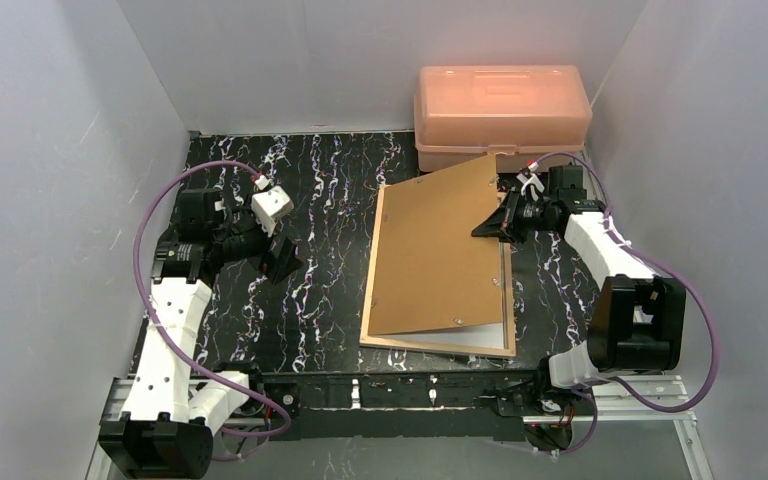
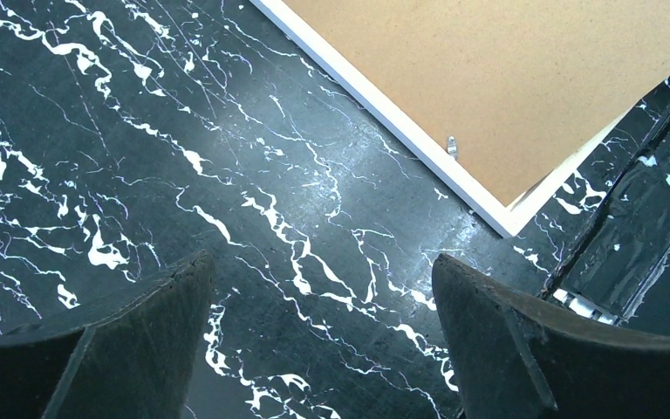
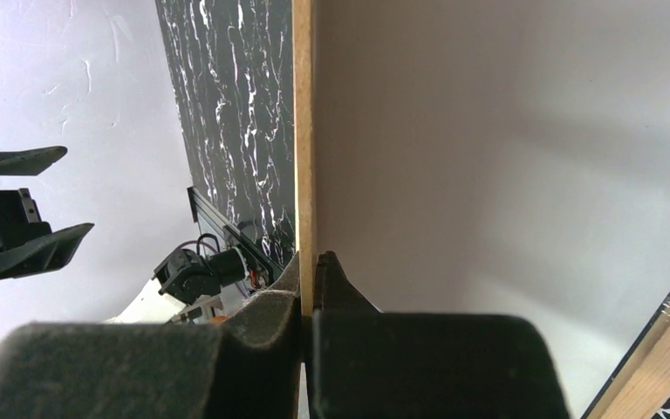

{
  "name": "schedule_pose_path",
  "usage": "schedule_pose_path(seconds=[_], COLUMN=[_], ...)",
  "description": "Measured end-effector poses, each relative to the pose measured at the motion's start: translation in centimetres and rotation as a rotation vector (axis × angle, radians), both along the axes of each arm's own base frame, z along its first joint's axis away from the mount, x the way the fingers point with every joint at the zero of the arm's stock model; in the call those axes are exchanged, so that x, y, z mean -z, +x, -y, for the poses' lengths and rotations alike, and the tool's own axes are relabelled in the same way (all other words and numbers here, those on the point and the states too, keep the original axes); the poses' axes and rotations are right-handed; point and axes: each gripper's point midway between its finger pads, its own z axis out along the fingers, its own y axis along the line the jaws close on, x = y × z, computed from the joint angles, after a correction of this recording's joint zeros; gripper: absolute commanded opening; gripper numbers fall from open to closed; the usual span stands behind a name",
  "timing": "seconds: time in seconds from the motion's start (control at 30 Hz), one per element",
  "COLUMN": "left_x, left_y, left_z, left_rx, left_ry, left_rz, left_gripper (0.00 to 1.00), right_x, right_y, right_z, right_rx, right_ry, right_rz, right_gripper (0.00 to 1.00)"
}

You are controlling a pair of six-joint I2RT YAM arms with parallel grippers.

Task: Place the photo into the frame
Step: Turn over the photo frame item on the photo frame.

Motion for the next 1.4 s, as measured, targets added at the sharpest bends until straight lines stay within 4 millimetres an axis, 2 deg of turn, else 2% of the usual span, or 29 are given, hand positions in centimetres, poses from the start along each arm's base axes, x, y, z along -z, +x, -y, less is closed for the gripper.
schedule_pose_path(seconds=[0.27,0.5,0.7,0.97,1.17,1.4], left_x=[0.2,1.0,2.0,2.1,2.3,2.5], left_y=[0.1,-0.2,-0.6,-0.5,-0.5,-0.2], left_z=[0.1,0.2,0.2,0.2,0.2,0.3], left_rx=[0.003,0.01,0.011,0.011,0.011,0.011], left_ry=[-0.002,-0.01,-0.011,-0.011,-0.012,-0.012], left_rz=[-0.008,-0.032,-0.061,-0.059,-0.063,-0.071], left_gripper=[0.91,0.9,0.9,0.9,0.9,0.9], right_x=[1.1,0.1,0.0,0.2,1.2,0.7], right_y=[-0.8,-2.1,-2.2,-2.1,-1.9,-1.0], right_z=[-0.1,-0.4,-0.5,-0.5,-0.6,-0.7], right_rx=[-0.003,0.015,0.031,0.026,0.004,-0.03], right_ry=[0.012,0.045,0.06,0.061,0.062,0.061], right_rz=[-0.009,-0.013,-0.021,-0.02,-0.035,-0.016], right_gripper=[0.01,0.01,0.01,0.01,0.01,0.01])
